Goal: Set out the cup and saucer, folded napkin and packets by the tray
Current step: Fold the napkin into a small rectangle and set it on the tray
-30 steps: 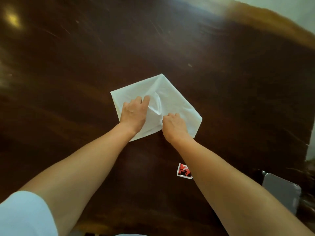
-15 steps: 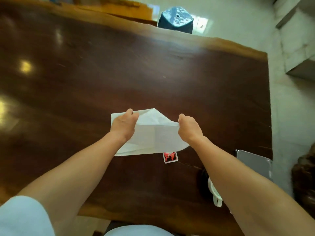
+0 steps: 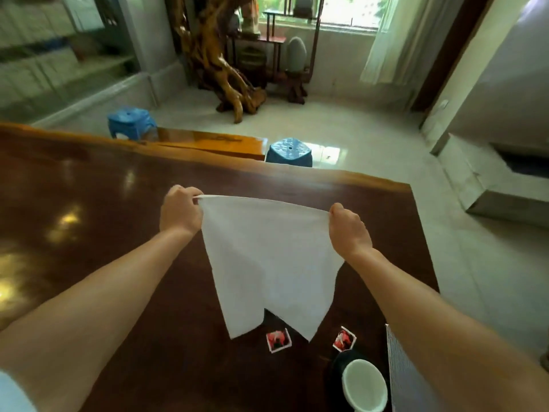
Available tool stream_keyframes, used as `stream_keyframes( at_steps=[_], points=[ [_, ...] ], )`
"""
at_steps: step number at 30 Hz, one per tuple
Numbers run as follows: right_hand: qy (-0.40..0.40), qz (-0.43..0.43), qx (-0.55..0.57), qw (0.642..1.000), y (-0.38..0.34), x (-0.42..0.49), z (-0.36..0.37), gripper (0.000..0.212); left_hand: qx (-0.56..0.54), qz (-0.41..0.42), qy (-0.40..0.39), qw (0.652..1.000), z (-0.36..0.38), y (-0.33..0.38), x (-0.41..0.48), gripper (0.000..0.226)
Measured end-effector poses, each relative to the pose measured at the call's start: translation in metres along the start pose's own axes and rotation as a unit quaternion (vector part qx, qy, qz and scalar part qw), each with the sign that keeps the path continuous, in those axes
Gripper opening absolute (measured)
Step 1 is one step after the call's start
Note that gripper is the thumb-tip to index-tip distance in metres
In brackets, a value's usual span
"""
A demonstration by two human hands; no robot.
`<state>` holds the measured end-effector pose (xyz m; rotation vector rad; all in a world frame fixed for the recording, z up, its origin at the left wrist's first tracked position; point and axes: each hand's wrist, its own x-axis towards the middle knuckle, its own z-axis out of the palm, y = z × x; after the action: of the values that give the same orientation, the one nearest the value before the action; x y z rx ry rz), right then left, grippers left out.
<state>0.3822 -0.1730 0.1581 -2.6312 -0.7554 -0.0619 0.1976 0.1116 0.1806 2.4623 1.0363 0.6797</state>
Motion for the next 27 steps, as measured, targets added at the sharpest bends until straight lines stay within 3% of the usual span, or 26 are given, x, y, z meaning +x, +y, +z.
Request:
stream_keyframes(
  at_steps=[5,9,15,17,23,27],
  points=[
    [-0.049,-0.015,0.007,0.999,-0.011,0.025,-0.037,0.029,-0.062,-0.002,0.032,0.998,-0.033,0.013,0.031,0.015],
    [-0.076,-0.053,0.075,0.993,-0.017,0.051,-0.06,0.035,-0.087,-0.022,0.035,0.995,-0.04,0.016,0.057,0.014],
    [-0.092,-0.124,-0.05,0.987,-0.025,0.104,-0.085,0.015,-0.047,0.017,0.042,0.998,-0.043,0.032,0.109,0.018],
    [-0.065,-0.127,-0.062,0.988,-0.028,0.121,-0.091,0.007,-0.057,0.029,0.054,0.997,-0.043,0.037,0.123,0.024],
    [0.104,-0.107,-0.025,0.988,-0.034,0.152,-0.093,0.024,-0.145,0.072,0.151,0.975,-0.038,0.042,0.143,0.032],
    [0.105,-0.103,-0.045,0.988,-0.024,0.132,-0.068,0.029,-0.127,0.093,0.146,0.977,-0.023,0.014,0.112,0.032]
  ],
)
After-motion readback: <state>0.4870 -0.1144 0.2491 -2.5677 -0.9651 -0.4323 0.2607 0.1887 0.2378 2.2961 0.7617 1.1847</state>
